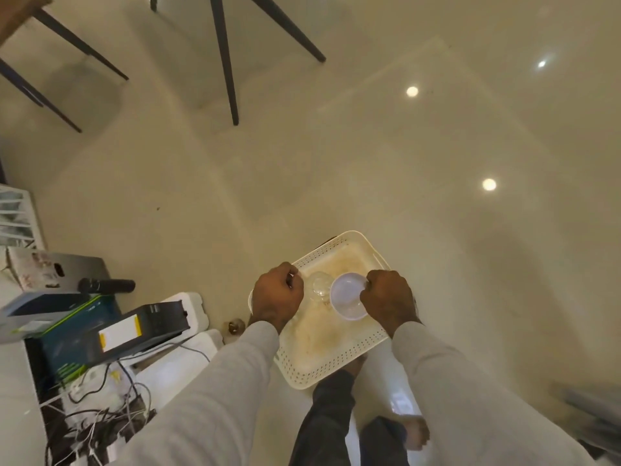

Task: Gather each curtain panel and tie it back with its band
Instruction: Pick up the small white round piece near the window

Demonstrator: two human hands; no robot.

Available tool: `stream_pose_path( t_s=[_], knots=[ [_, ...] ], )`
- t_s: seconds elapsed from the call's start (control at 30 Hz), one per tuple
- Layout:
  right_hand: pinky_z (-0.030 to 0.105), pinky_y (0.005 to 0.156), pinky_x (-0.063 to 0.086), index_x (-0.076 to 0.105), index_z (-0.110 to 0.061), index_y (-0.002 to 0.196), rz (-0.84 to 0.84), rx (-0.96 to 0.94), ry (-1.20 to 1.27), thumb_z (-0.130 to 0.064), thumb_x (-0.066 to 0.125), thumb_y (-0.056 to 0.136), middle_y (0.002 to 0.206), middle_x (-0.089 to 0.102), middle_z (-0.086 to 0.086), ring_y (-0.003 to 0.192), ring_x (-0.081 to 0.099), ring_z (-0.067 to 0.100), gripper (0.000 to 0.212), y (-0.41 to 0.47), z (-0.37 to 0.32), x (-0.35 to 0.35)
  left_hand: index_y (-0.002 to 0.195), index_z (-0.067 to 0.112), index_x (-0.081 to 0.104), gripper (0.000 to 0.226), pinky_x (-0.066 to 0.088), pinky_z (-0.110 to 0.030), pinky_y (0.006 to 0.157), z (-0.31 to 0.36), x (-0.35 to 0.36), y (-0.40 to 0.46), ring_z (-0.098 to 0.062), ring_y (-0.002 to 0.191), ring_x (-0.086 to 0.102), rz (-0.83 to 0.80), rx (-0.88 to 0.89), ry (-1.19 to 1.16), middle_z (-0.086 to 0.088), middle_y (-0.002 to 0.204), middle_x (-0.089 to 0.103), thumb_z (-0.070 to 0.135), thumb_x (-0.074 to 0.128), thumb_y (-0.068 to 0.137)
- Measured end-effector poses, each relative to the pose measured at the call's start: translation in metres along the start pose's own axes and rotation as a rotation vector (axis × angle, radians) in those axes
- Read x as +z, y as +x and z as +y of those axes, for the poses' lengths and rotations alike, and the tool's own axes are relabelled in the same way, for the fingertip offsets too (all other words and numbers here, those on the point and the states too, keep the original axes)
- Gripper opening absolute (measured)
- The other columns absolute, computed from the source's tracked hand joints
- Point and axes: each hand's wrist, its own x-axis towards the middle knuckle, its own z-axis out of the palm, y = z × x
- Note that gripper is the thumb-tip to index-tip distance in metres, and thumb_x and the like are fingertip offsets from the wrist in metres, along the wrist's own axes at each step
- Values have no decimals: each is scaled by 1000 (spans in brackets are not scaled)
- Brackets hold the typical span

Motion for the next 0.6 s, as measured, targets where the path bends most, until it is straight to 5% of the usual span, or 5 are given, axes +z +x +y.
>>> stream_pose_path(
  t_s=[0.6],
  knots=[
    [38, 100, 54, 64, -12, 130, -155, -46, -254, -17, 56, 104, 131, 68, 9, 120, 68, 28, 28, -17, 2, 28, 95, 28, 72, 10, 51, -31, 64, 37, 20, 12, -19, 69, 63, -95, 143, 107, 11, 70, 65, 29, 62, 94]
  ],
)
